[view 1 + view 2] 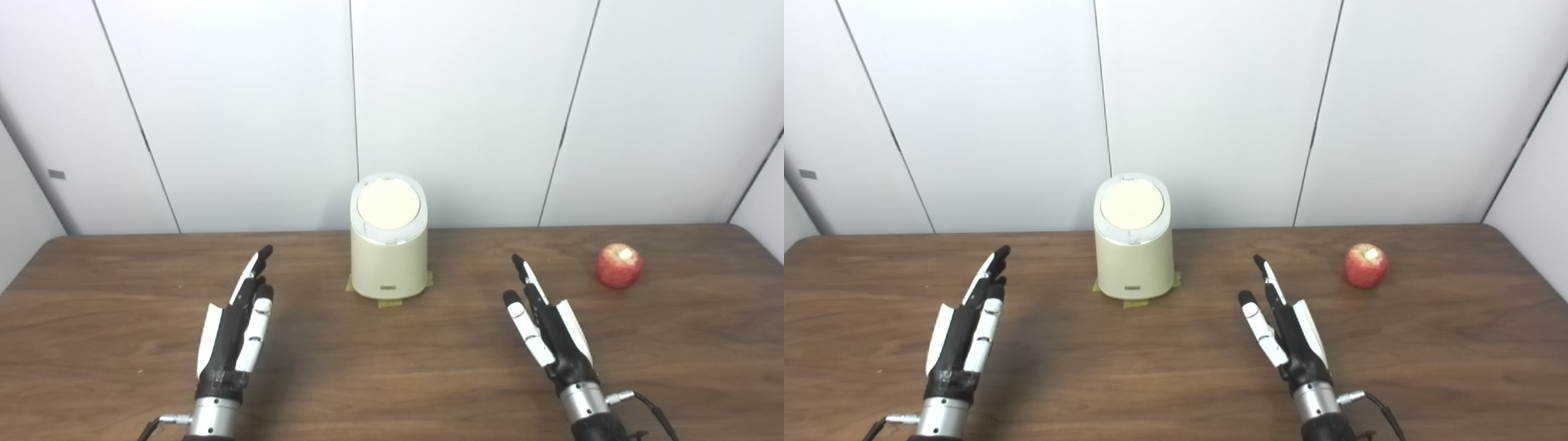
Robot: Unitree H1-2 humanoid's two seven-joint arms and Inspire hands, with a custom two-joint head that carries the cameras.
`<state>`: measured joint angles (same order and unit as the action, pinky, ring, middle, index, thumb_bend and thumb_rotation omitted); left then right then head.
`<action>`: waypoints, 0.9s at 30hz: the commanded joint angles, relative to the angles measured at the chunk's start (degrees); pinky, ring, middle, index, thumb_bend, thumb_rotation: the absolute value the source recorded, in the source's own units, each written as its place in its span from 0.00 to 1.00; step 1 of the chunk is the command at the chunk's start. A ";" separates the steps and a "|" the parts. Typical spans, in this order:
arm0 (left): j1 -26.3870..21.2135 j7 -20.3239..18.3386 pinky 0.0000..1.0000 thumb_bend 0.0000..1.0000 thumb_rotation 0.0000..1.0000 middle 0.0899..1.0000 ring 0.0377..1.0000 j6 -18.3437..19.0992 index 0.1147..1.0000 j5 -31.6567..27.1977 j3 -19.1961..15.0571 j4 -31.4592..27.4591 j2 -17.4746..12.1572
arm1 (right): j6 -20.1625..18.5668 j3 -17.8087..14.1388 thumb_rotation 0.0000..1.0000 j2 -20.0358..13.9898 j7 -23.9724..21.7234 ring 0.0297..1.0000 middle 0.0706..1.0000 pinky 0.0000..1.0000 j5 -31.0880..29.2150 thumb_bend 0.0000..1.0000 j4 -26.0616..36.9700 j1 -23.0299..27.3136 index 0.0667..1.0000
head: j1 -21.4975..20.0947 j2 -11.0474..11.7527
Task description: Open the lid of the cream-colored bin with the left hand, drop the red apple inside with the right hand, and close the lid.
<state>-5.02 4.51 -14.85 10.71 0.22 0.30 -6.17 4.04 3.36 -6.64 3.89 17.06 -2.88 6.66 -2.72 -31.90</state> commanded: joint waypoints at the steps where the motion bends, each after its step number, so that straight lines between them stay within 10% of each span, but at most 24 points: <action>1: 0.87 0.79 0.94 0.30 1.00 0.97 0.97 -1.26 0.94 1.23 -0.08 1.29 0.07 | 1.43 -0.25 0.99 0.02 0.64 1.00 1.00 0.99 -0.02 0.15 1.07 1.58 0.97 | -0.01 -0.08; 17: -1.12 0.91 0.92 0.29 0.99 0.97 0.97 0.23 0.95 2.18 -0.47 0.29 -0.39 | 0.96 -0.08 0.96 0.09 0.87 1.00 1.00 0.98 0.13 0.16 0.40 2.04 0.97 | -0.16 0.25; 27: -13.02 -0.47 0.98 0.50 0.83 1.00 1.00 12.16 1.00 1.03 -2.06 -4.30 -0.38 | 1.08 -0.11 1.00 0.19 0.96 1.00 1.00 0.98 -0.14 0.22 -1.14 2.49 0.98 | -0.07 0.97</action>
<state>-13.02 4.14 -3.63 11.46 -1.89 -1.60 -6.43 4.02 3.39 -6.67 4.19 16.93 -4.03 7.49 -2.72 -30.94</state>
